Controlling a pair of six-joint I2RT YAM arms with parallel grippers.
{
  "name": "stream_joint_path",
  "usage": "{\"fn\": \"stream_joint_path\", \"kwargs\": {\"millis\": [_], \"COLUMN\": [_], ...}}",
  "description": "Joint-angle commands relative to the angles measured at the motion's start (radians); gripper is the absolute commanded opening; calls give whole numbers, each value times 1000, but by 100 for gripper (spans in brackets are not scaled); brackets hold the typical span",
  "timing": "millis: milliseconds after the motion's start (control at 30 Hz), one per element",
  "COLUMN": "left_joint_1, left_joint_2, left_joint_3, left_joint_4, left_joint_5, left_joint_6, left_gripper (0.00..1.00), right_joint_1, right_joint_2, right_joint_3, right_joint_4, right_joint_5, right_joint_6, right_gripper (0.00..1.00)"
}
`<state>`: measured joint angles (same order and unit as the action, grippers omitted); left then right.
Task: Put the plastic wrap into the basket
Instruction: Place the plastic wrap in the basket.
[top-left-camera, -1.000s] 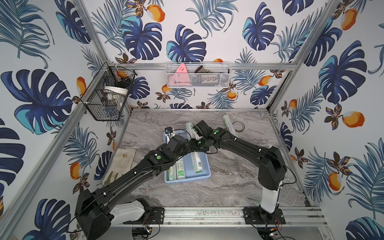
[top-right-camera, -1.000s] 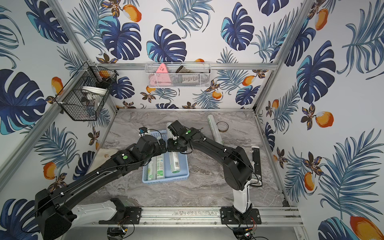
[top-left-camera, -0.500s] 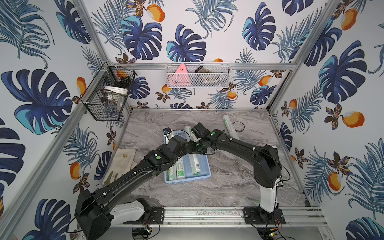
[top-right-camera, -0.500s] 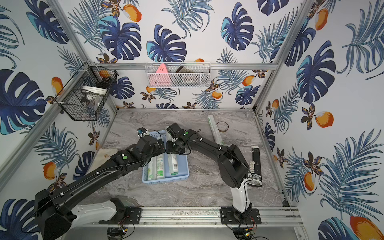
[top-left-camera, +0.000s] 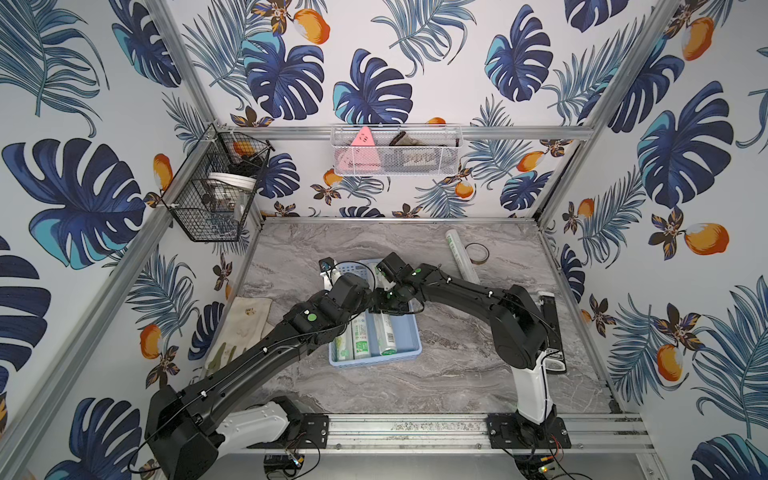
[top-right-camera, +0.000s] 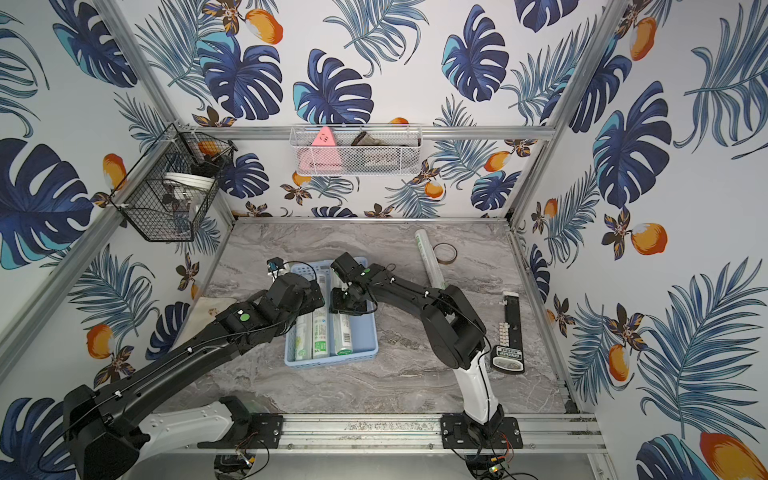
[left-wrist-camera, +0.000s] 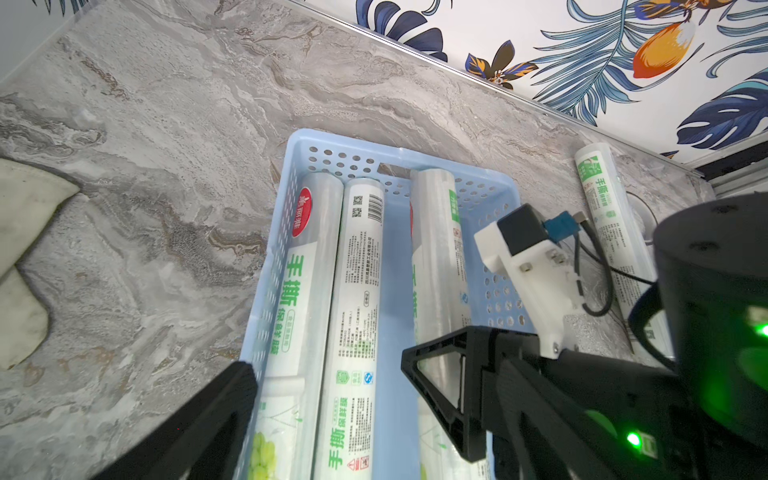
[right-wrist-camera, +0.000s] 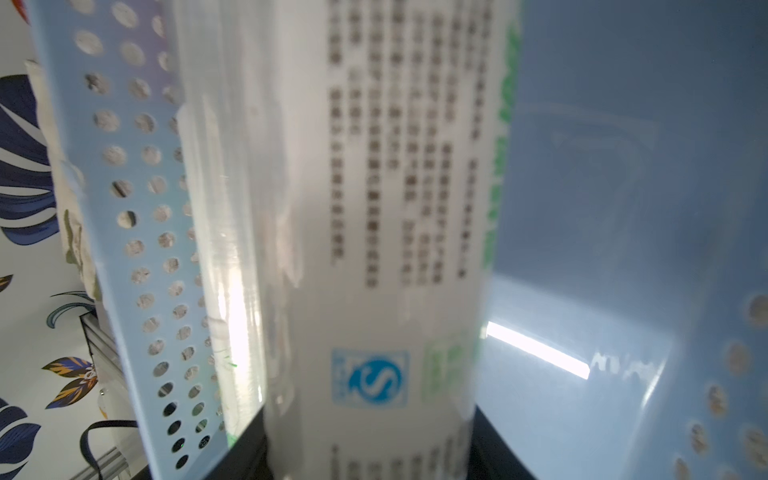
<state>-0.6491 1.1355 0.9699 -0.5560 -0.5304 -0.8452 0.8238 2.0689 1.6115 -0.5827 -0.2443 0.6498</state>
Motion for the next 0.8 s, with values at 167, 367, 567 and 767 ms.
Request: {"fn": "stream_joint_path", "kwargs": {"millis": [167, 367, 567, 767], "left_joint_1": [9, 10, 12, 13], "left_joint_2": [-2, 3, 10, 7], "left_joint_3": [4, 0, 0, -2], "left_joint_4": [-3, 6, 4, 9], "left_joint_5": [-11, 0, 11, 11], "left_joint_6": [-15, -15, -16, -17], "left_gripper": [99, 99, 99, 99], "right_joint_1": [8, 9, 9, 8], "right_joint_2": [32, 61, 75, 88], "right_joint_3": [14, 11, 0, 23], "right_joint_4": [34, 52, 77, 78], "right_joint_5": [-33, -40, -52, -12], "right_joint_6": [19, 22, 29, 32], "right_gripper": [38, 39, 44, 44]}}
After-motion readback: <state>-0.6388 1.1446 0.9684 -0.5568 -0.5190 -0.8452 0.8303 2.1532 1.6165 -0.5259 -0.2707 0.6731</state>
